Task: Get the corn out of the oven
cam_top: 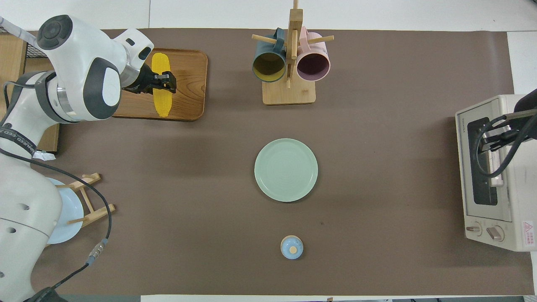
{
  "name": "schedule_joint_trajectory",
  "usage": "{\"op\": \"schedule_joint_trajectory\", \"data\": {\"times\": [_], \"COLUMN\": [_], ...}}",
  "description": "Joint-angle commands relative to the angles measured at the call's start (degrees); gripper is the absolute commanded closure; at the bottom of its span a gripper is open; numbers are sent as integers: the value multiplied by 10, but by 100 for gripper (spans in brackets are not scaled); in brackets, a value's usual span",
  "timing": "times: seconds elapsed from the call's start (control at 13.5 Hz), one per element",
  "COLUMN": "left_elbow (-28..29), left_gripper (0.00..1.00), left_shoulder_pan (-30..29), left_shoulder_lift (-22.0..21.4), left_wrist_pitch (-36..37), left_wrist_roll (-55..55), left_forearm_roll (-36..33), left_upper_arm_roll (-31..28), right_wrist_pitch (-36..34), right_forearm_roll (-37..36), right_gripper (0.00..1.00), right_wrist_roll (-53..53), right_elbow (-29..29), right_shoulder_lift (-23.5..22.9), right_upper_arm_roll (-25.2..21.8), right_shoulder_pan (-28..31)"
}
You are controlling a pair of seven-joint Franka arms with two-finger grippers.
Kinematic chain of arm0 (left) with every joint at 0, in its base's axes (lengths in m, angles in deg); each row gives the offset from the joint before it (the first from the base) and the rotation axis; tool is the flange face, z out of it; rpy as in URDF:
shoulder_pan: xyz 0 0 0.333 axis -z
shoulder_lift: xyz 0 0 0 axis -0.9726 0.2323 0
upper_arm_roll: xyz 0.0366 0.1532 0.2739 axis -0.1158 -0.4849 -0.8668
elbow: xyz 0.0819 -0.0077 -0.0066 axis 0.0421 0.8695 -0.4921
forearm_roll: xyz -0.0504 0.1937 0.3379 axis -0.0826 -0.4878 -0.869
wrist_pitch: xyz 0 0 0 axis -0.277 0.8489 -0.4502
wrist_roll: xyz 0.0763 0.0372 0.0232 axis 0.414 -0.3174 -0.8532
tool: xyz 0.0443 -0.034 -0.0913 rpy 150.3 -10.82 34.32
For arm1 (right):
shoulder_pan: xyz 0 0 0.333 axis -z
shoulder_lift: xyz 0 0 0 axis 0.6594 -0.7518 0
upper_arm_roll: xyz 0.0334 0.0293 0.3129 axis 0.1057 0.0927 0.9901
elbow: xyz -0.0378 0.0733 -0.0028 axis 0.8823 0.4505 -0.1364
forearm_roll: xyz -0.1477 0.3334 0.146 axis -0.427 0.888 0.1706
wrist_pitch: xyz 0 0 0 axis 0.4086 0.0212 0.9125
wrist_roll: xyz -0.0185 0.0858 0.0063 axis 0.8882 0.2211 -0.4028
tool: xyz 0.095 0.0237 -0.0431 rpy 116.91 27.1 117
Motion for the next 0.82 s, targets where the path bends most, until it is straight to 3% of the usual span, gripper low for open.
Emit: {"op": "schedule_joint_trajectory", "data": {"times": [0.0, 0.07, 0.15, 0.37, 0.52, 0.74], "left_elbow": [-24, -15, -12, -14, -20, -20], "left_gripper": [100, 100, 100, 100, 100, 100], "left_shoulder_pan": [-18, -20, -24, -25, -18, -24], "left_shoulder_lift": [27, 27, 29, 45, 72, 72], "left_wrist_pitch": [-28, -41, -56, -64, -78, -76], "left_wrist_roll": [-6, -5, -5, -5, -6, -3], "left_forearm_roll": [-6, -6, -4, 1, 1, -6], "left_upper_arm_roll": [1, 1, 1, 1, 0, 1], "right_wrist_pitch": [-18, -12, -11, -8, 15, 18], "right_forearm_roll": [20, 18, 20, 22, 14, 16], "right_gripper": [41, 26, 0, 0, 0, 0], "right_wrist_roll": [26, 32, 31, 33, 32, 32], "right_elbow": [-1, -6, -9, -28, -69, -68], "right_shoulder_lift": [5, 10, 14, 24, 64, 61], "right_upper_arm_roll": [2, 7, 7, 6, 6, -14], "right_shoulder_pan": [2, 8, 8, 2, 4, 3]}}
